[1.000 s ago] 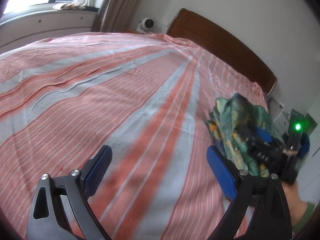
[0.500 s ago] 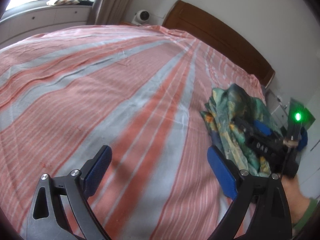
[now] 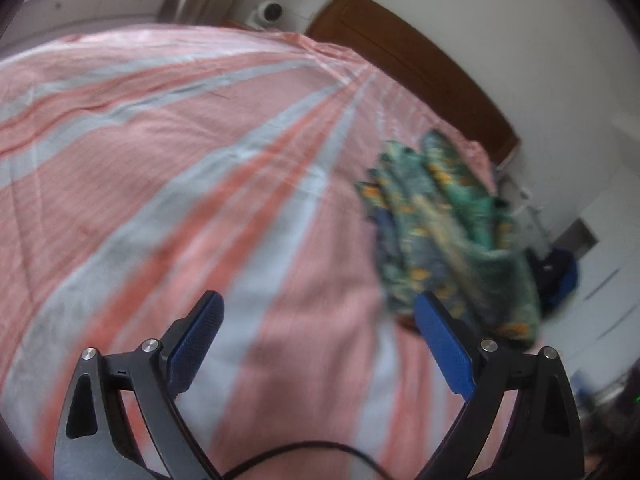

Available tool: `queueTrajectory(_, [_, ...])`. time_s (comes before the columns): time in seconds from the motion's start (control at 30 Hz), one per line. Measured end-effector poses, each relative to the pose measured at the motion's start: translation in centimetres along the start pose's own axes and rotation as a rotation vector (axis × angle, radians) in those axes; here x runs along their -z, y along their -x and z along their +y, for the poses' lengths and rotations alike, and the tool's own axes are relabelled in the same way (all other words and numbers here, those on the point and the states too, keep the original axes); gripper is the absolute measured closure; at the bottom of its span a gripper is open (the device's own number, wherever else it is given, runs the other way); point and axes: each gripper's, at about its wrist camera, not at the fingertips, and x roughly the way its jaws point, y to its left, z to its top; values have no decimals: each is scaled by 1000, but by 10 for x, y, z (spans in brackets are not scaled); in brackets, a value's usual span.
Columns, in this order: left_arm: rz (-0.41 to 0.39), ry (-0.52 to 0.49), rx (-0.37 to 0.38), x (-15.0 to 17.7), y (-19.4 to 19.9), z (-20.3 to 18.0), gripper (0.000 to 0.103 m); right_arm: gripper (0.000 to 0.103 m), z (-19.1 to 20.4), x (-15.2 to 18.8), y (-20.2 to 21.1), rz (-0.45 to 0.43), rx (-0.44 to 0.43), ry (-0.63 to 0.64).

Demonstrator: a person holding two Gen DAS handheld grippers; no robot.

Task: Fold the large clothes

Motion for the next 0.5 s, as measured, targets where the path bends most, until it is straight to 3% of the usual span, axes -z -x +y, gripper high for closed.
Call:
queueTrajectory(0.1, [47,-3,123,-8,14,-21,6,1,-48,90,32,147,89,-115])
queueTrajectory(0.2, [86,-75,183,-22,26,-52,6,1,-77,136,58,212,113,-278])
queueTrajectory(0.3, [104,-174,164,-29,35,-81,6,1,-90,140,72,233,109,-375])
queueTrajectory(0.4, [93,-294,133,-23,42,-107,4,1,-87,118,75,215,115,-333])
queueTrajectory(0.5, [130,-342,70,-18,35,-119,4,1,-82,96,73,200,111,-299])
